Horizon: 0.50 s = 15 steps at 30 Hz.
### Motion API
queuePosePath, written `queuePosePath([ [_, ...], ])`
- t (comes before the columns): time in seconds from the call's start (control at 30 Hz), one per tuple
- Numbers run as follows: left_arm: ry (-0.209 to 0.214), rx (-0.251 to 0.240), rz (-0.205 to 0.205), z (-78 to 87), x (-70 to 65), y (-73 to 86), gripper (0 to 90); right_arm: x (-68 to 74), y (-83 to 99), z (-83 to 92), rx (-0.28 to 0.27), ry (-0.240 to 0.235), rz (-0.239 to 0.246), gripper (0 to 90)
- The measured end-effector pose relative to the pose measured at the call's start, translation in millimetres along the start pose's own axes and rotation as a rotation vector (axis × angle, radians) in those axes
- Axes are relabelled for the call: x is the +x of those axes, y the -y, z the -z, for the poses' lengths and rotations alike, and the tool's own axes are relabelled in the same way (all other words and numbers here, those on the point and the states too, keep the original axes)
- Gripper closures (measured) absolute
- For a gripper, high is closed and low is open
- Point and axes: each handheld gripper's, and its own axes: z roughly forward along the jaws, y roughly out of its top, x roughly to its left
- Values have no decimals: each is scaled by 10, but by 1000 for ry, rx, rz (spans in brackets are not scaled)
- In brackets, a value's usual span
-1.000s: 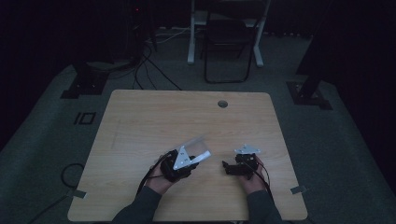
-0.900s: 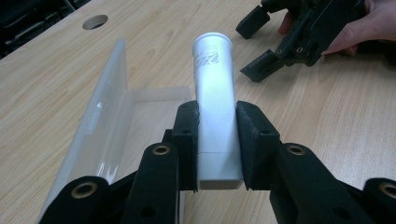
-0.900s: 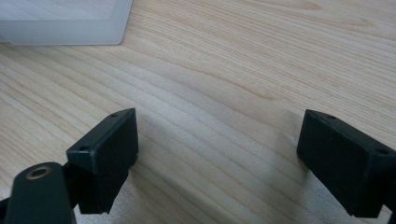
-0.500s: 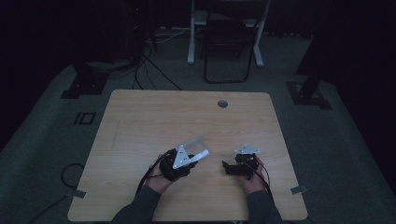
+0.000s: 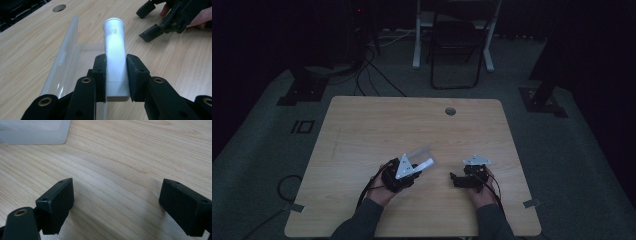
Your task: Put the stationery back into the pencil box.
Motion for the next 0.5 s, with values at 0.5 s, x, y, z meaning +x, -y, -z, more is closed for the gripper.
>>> queuePosePath([
  [0.5,-9,12,10,-30,43,25,710,0,0,0,0,0,0,124],
])
